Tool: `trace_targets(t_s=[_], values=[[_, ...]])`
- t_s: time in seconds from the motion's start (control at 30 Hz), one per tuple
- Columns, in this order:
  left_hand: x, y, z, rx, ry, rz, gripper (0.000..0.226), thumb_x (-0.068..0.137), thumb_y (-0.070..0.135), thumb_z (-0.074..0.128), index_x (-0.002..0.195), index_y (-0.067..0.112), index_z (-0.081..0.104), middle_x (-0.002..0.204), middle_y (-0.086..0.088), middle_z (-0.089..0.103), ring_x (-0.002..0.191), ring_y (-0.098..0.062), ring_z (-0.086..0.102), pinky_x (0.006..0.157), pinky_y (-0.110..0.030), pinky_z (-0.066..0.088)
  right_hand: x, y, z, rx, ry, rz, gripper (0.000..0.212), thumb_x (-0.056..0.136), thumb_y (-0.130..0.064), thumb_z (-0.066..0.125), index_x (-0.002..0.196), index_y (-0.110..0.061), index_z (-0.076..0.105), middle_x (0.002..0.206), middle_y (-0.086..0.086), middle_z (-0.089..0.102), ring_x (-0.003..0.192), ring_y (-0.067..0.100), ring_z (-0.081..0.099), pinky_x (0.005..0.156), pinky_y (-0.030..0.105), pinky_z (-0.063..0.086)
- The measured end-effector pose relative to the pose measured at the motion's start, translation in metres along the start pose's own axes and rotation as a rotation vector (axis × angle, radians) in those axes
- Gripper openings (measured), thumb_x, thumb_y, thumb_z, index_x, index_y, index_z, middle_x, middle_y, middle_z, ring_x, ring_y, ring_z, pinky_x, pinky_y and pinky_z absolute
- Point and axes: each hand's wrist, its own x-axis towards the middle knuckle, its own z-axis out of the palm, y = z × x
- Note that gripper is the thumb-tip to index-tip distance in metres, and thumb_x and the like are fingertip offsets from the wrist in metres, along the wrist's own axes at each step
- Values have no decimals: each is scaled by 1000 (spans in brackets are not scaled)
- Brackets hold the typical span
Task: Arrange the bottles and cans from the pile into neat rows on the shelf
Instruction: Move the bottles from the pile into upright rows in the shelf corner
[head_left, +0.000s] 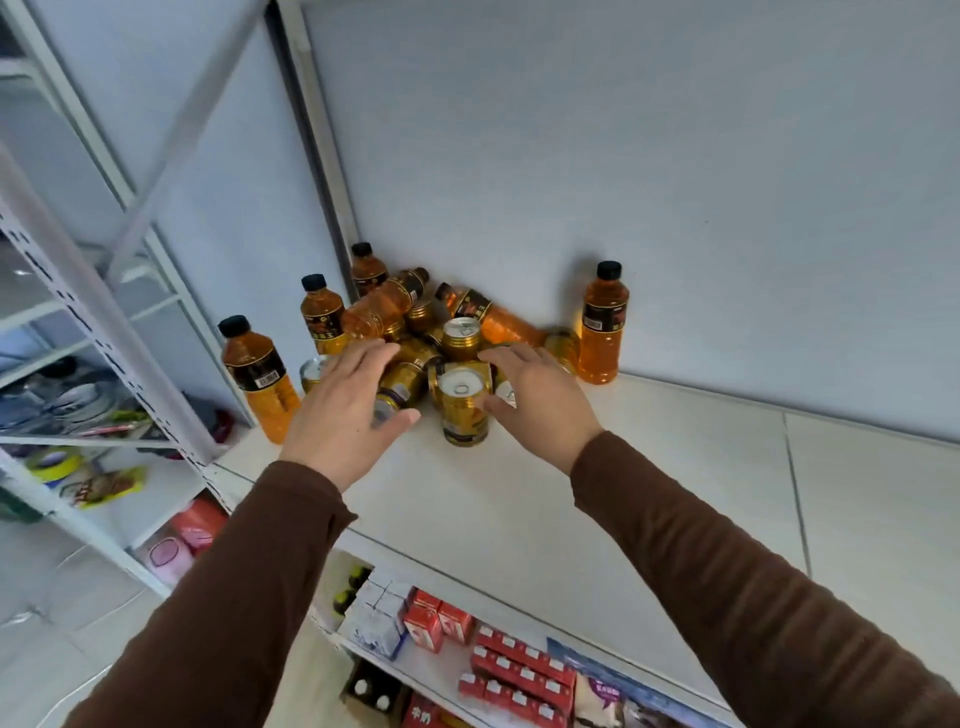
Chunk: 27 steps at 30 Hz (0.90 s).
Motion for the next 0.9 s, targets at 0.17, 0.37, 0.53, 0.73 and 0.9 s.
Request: trace_targets(t_s=[0.17, 0.37, 0.53, 0.73, 0.9], values=[[10, -77, -29, 8, 118, -13, 71, 86, 39, 70, 147, 18, 40, 154, -4, 37, 145, -23, 25, 119, -42, 24, 52, -50, 35, 28, 31, -10, 54, 92, -40, 61, 141, -25, 46, 132, 2, 56, 123, 24, 48, 96, 33, 43], [20, -170, -44, -124, 187, -92, 87, 82, 41, 73, 153, 27, 23, 163, 1, 15, 150, -17, 7, 120, -43, 16, 120, -112, 76, 51, 55, 32, 59, 90, -38, 65, 142, -20, 44, 132, 7, 57, 124, 29, 49, 103, 41, 44], [29, -212, -28, -312, 120, -213, 116, 75, 38, 82, 154, 42, -4, 164, 6, 15, 149, -18, 19, 114, -64, 23, 162, -134, 104, 22, 29, 193, 67, 87, -39, 68, 145, -21, 39, 141, 9, 50, 133, 34, 38, 109, 44, 36], [18, -208, 3, -528, 109, -286, 121, 77, 37, 81, 150, 48, -14, 157, 9, 34, 140, -18, 39, 102, -36, 18, 180, -112, 119, 80, 13, 389, 66, 92, -53, 56, 145, -18, 37, 141, 14, 47, 128, 34, 46, 105, 48, 43], [17, -214, 26, -595, 31, -325, 112, 79, 39, 79, 149, 48, -8, 149, 2, 46, 133, -23, 49, 105, -42, 36, 208, -98, 131, 270, -12, 608, 80, 91, -65, 46, 151, -17, 25, 151, 15, 36, 131, 34, 47, 105, 47, 43]])
